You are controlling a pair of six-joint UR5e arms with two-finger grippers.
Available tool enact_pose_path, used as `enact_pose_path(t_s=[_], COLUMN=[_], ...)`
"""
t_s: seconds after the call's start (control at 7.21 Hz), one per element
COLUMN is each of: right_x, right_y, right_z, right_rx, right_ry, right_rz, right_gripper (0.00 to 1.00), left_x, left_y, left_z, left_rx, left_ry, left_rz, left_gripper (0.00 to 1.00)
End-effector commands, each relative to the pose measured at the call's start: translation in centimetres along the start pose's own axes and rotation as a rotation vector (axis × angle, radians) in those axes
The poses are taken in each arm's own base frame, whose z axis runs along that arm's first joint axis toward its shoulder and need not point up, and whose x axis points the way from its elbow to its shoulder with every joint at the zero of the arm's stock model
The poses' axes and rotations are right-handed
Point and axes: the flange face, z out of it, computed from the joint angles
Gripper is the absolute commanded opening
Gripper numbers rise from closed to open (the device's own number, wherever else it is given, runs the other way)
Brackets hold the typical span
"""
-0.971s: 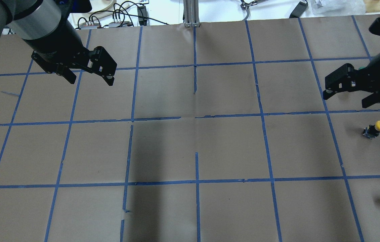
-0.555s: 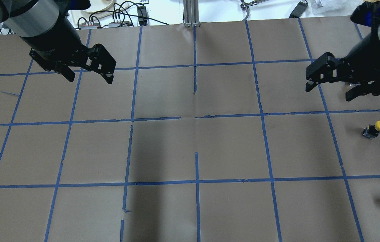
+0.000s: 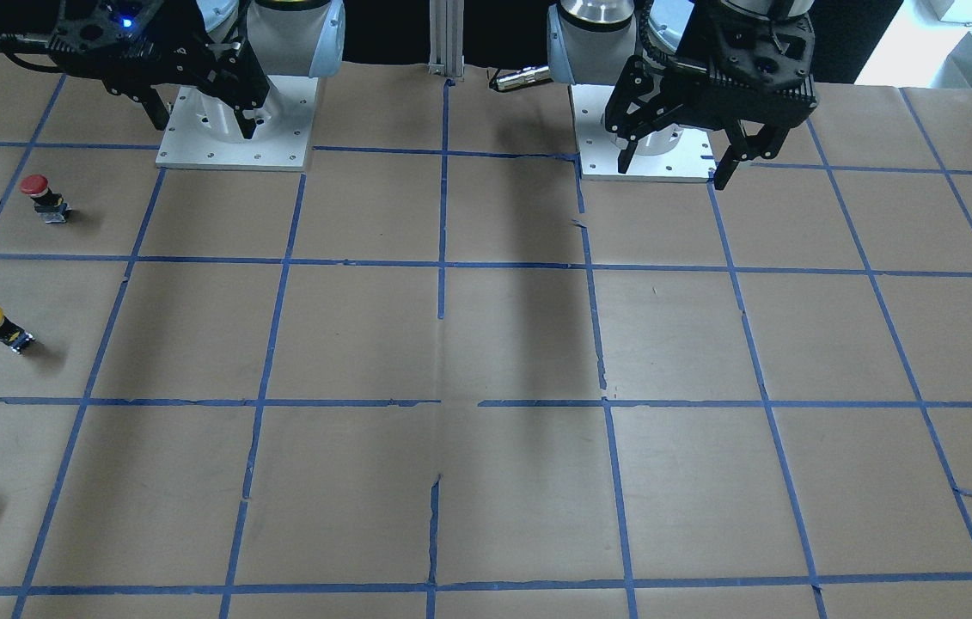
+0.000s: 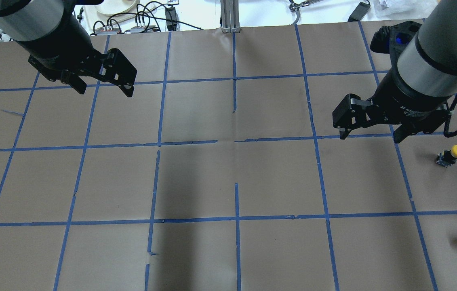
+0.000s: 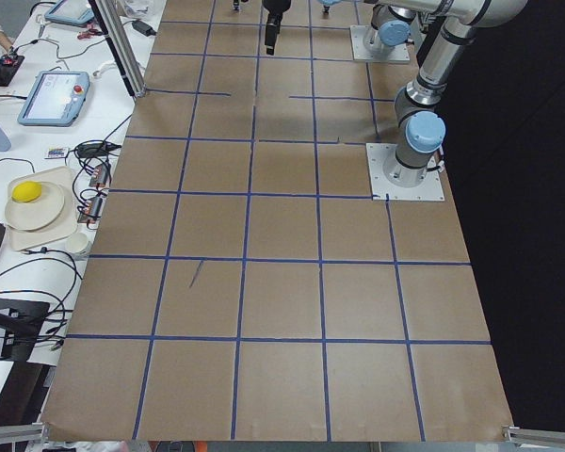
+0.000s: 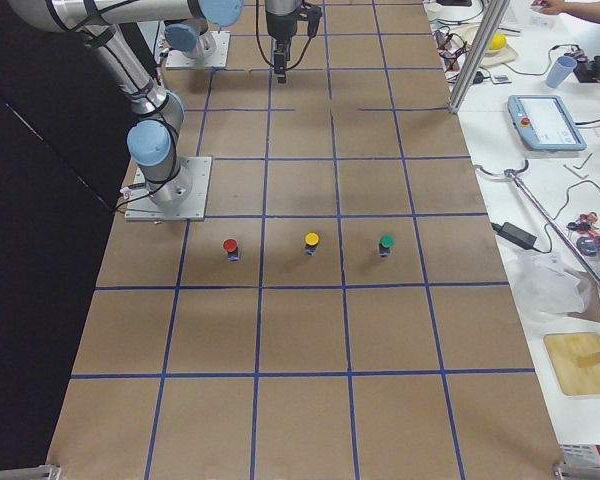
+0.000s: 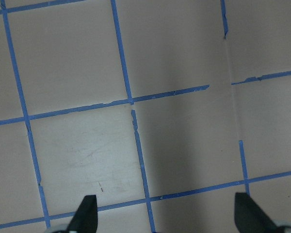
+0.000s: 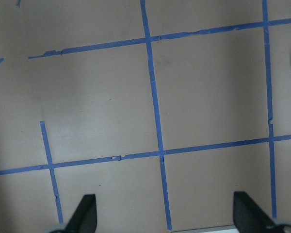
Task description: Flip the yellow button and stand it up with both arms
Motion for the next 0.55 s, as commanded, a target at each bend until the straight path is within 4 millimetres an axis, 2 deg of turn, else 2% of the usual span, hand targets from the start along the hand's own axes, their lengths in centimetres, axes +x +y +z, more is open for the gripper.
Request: enact_pose_path(t_s=[0.0,0.42], right_x=[-0.1,0.1], right_y=[-0.9,-2.1], right_z=[0.4,0.4], right_rx=[-0.012,-0.013], right_ry=[-0.004,0.010], right_rz=[0.009,0.016], right_gripper=[1.00,1.00], left_x=[0.0,0.1], left_y=[0.0,0.4], left_z=[-0.2,1.3], left_rx=[-0.001,-0.058], left_ry=[0.000,0.005], left_rz=[0.004,-0.002], left_gripper=[1.00,1.00])
